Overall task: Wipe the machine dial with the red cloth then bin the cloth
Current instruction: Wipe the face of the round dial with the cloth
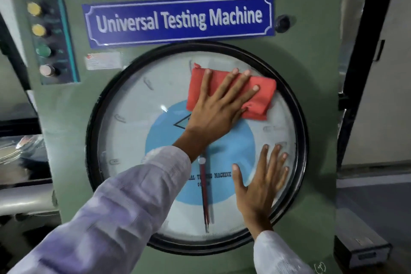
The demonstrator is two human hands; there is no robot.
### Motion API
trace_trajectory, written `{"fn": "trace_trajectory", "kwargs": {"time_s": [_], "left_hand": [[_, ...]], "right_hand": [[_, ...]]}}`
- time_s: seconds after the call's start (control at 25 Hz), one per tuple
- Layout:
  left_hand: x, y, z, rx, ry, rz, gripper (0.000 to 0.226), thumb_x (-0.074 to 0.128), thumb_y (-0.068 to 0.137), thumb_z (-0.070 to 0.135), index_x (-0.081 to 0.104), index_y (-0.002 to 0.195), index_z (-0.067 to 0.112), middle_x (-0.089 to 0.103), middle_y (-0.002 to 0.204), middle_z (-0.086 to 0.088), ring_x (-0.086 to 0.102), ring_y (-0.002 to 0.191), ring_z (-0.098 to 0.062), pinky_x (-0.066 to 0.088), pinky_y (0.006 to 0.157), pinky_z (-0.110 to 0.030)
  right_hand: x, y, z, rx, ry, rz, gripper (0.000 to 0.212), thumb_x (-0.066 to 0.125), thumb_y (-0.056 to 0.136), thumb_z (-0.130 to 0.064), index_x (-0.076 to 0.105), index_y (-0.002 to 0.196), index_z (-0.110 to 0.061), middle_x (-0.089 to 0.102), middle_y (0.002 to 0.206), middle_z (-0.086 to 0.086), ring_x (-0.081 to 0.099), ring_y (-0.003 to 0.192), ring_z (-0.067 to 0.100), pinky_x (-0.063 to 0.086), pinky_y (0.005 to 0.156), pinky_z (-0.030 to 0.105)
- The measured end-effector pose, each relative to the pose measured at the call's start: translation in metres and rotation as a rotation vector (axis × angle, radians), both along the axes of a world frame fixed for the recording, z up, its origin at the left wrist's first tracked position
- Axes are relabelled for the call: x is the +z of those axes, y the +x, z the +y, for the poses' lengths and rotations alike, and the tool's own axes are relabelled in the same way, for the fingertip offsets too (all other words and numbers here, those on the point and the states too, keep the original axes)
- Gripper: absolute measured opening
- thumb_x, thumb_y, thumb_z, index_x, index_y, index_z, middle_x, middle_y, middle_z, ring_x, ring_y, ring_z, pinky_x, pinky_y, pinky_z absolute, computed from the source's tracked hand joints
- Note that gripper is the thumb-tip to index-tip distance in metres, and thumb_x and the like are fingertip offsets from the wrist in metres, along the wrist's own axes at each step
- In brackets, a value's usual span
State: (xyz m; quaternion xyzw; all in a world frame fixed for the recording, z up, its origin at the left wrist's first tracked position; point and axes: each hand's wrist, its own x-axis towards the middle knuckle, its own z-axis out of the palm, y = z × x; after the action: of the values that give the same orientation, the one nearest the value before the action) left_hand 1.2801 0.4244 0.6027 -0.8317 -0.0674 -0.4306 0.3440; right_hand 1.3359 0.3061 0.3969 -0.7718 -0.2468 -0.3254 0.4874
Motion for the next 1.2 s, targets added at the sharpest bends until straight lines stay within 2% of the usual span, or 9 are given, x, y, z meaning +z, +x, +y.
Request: {"fn": "trace_trajectory", "kwargs": {"time_s": [0.08,0.24,0.4,0.52,0.72,0.88,1.0,1.12,1.2], "left_hand": [[0.022,-0.025,0.025,0.091,-0.056,-0.167,0.050,0.034,0.113,0.045,0.032,0.162,0.036,0.028,0.172,-0.001,0.025,0.159,-0.025,0.014,0.124,-0.068],[0.047,-0.101,0.080,0.259,-0.170,-0.395,0.052,0.036,0.113,0.038,0.026,0.164,0.035,0.021,0.174,-0.004,0.019,0.161,-0.028,0.013,0.126,-0.061],[0.025,-0.157,0.094,0.285,-0.477,-0.652,0.051,0.034,0.112,0.039,0.034,0.162,0.027,0.023,0.173,-0.007,0.018,0.161,-0.031,0.015,0.128,-0.057],[0.025,-0.163,0.087,0.257,-0.686,-0.769,0.058,0.036,0.106,0.046,0.045,0.156,0.017,0.039,0.165,-0.013,0.027,0.156,-0.037,0.019,0.127,-0.057],[0.054,-0.123,0.069,0.231,-0.608,-0.753,0.059,0.024,0.107,0.047,0.062,0.139,0.016,0.068,0.133,-0.010,0.047,0.138,-0.036,0.022,0.125,-0.056],[0.092,-0.062,0.037,0.082,-0.492,-0.554,0.059,0.021,0.108,0.045,0.067,0.132,0.018,0.071,0.129,-0.005,0.049,0.137,-0.030,0.024,0.125,-0.051],[0.105,0.011,-0.013,-0.034,-0.238,-0.139,0.049,0.031,0.107,0.044,0.071,0.126,0.022,0.072,0.126,-0.002,0.052,0.131,-0.028,0.023,0.123,-0.049],[0.076,0.069,-0.061,-0.035,0.093,0.326,0.050,0.027,0.110,0.043,0.069,0.128,0.023,0.070,0.127,0.001,0.053,0.128,-0.026,0.015,0.127,-0.046],[0.060,0.080,-0.068,-0.034,0.186,0.410,0.051,0.024,0.111,0.041,0.064,0.135,0.021,0.067,0.132,-0.001,0.051,0.133,-0.028,0.008,0.130,-0.046]], "right_hand": [[0.007,0.003,-0.004,0.031,-0.017,-0.051,0.093,0.038,0.100,-0.076,0.024,0.170,-0.017,0.010,0.181,0.010,0.006,0.168,0.030,0.016,0.132,0.063],[0.055,0.013,0.003,0.079,-0.115,-0.232,0.091,0.042,0.100,-0.072,0.027,0.169,-0.015,0.014,0.180,0.012,0.012,0.168,0.030,0.001,0.136,0.046],[0.080,0.020,0.013,0.141,-0.220,-0.323,0.094,0.039,0.099,-0.076,0.020,0.171,-0.018,0.009,0.181,0.010,0.005,0.168,0.029,0.000,0.136,0.049],[0.078,0.022,0.018,0.103,-0.234,-0.344,0.095,0.036,0.099,-0.078,0.021,0.171,-0.018,0.011,0.181,0.012,0.005,0.168,0.031,0.009,0.134,0.057],[0.076,0.025,0.023,0.040,-0.236,-0.385,0.095,0.030,0.101,-0.079,0.019,0.171,-0.016,0.010,0.181,0.013,0.008,0.168,0.033,0.012,0.134,0.057],[0.075,0.023,0.025,0.031,-0.220,-0.428,0.093,0.034,0.101,-0.077,0.020,0.171,-0.016,0.014,0.180,0.014,0.013,0.167,0.035,0.016,0.133,0.058],[0.074,0.026,0.024,0.025,-0.226,-0.411,0.092,0.034,0.101,-0.076,0.023,0.170,-0.015,0.018,0.179,0.016,0.015,0.167,0.035,0.011,0.135,0.054],[0.070,0.030,0.024,0.005,-0.233,-0.488,0.079,0.043,0.096,-0.058,0.046,0.151,-0.002,0.051,0.157,0.034,0.030,0.156,0.042,0.017,0.129,0.056],[0.068,0.033,0.025,-0.040,-0.235,-0.535,0.076,0.046,0.086,-0.052,0.056,0.136,0.004,0.063,0.139,0.040,0.034,0.145,0.044,0.023,0.120,0.060]]}}
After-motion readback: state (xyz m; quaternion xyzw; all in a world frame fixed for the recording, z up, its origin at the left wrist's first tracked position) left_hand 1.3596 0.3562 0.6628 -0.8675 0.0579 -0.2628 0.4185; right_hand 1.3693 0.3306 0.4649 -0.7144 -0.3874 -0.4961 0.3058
